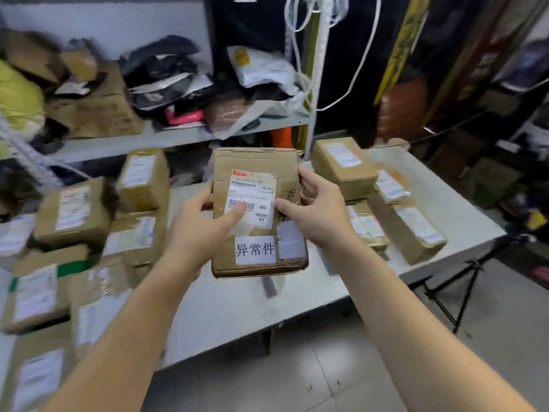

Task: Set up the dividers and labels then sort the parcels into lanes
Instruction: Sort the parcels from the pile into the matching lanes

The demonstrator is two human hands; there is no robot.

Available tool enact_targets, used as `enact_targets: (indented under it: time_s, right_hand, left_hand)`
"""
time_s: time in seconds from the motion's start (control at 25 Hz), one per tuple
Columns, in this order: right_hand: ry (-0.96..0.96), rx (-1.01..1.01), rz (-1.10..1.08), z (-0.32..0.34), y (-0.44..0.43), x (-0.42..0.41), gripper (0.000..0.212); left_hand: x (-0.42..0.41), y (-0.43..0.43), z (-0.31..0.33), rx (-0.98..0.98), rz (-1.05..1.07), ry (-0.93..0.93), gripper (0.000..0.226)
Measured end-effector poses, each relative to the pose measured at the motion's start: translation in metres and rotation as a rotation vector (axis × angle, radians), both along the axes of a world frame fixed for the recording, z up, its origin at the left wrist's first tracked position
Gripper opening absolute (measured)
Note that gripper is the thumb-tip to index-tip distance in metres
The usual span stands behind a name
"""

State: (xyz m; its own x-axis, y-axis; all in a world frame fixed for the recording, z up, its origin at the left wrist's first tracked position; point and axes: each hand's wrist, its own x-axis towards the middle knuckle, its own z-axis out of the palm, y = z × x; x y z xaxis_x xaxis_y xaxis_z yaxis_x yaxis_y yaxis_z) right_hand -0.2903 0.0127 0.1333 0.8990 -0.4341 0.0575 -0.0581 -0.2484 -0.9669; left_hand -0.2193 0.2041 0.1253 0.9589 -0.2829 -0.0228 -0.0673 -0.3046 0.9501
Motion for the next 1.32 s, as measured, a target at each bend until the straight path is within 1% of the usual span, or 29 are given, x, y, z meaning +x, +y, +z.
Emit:
enact_targets:
  time_s: [0.08, 0.16, 0.2, 0.28, 0.36, 0.44, 0.52, 0.56, 0.64, 0.72, 0.8, 0.84, 1.04, 1.16, 1.32]
  right_hand:
    - [0.010, -0.009, -0.069, 0.003, -0.046, -0.010, 0.079]
    - [0.021, -0.010, -0.129, 0.010, -0.086, -0.018, 0.078]
    - [0.025, -0.023, -0.152, 0.013, -0.107, -0.021, 0.075]
    - [0.017, -0.009, -0.188, 0.018, -0.148, -0.025, 0.062]
    - [0.026, -0.009, -0.218, 0.026, -0.188, -0.026, 0.061]
    - [0.052, -0.047, -0.262, 0.034, -0.230, -0.025, 0.063]
    - [0.088, -0.073, -0.294, 0.039, -0.275, -0.019, 0.057]
    - [0.103, -0.085, -0.306, 0.036, -0.297, -0.016, 0.057]
    - [0.115, -0.093, -0.334, 0.029, -0.335, -0.007, 0.064]
    - [0.113, -0.077, -0.354, 0.022, -0.373, 0.002, 0.069]
    - [0.113, -0.036, -0.342, 0.011, -0.407, 0.011, 0.070]
    - [0.110, -0.013, -0.325, 0.005, -0.423, 0.016, 0.069]
    - [0.123, 0.107, -0.187, -0.042, -0.508, 0.045, 0.070]
    - [0.175, 0.173, -0.075, -0.072, -0.545, 0.065, 0.071]
    - [0.242, 0.159, 0.047, -0.106, -0.574, 0.092, 0.077]
  left_hand:
    - [-0.001, -0.047, 0.001, -0.018, -0.049, 0.015, 0.059]
    - [0.003, -0.090, 0.003, -0.055, -0.118, 0.050, 0.061]
    - [0.005, -0.112, 0.005, -0.074, -0.150, 0.072, 0.064]
    - [0.013, -0.156, 0.006, -0.096, -0.206, 0.093, 0.065]
    - [0.022, -0.202, 0.003, -0.122, -0.251, 0.108, 0.064]
    - [0.032, -0.249, 0.001, -0.155, -0.312, 0.140, 0.074]
    - [0.042, -0.296, -0.003, -0.157, -0.357, 0.160, 0.087]
    - [0.046, -0.316, -0.005, -0.150, -0.371, 0.159, 0.089]
    - [0.055, -0.354, -0.011, -0.124, -0.396, 0.157, 0.090]
    - [0.063, -0.391, -0.017, -0.094, -0.403, 0.139, 0.095]
    - [0.069, -0.424, -0.023, -0.068, -0.385, 0.119, 0.102]
    - [0.071, -0.439, -0.028, -0.067, -0.368, 0.129, 0.103]
    - [0.074, -0.513, -0.065, -0.052, -0.201, 0.208, 0.091]
    - [0.071, -0.541, -0.079, -0.010, -0.077, 0.260, 0.088]
    - [0.069, -0.558, -0.095, 0.115, 0.030, 0.299, 0.099]
